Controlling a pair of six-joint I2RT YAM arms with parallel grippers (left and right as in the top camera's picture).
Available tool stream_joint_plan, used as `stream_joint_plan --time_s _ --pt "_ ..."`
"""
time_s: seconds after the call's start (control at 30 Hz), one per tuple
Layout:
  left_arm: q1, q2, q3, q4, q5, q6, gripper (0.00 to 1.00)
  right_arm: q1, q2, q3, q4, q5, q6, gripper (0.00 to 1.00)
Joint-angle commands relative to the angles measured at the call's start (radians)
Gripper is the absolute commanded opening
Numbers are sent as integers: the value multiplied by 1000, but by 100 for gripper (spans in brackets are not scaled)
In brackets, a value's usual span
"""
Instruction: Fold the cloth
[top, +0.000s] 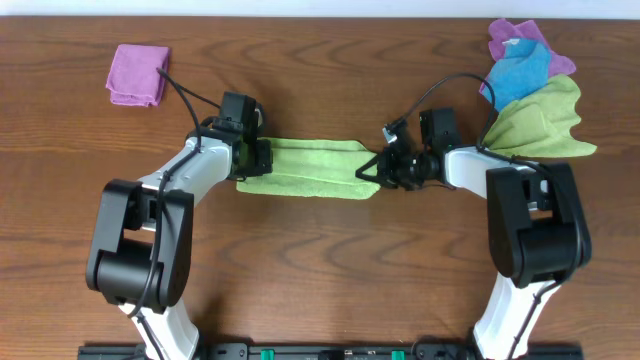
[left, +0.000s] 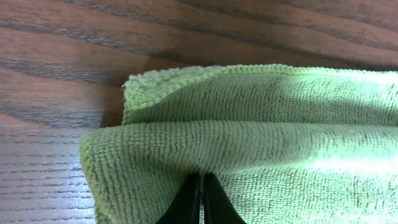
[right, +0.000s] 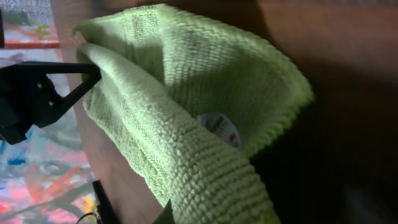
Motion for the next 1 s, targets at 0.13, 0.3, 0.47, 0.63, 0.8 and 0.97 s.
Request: stream_joint_plan --time_s 0.13,0.3,0.47,0.63,0.8,0.97 --pt "2 -177 45 -71 93 -11 5 -63 -87 90 -270 176 -51 1" --pt "2 -435 74 -179 91 -11 5 -78 -230 219 -662 674 -87 1" --pt "1 -691 74 -296 94 -12 6 -19 -327 277 -772 900 -83 1" --pt "1 -886 74 -382 94 -20 6 147 -275 276 -717 905 -43 2" --pt "1 -989 74 -460 94 -19 6 298 -206 276 -645 921 -8 1" --pt "1 -999 74 -518 95 -19 6 384 -185 276 -619 977 -8 2"
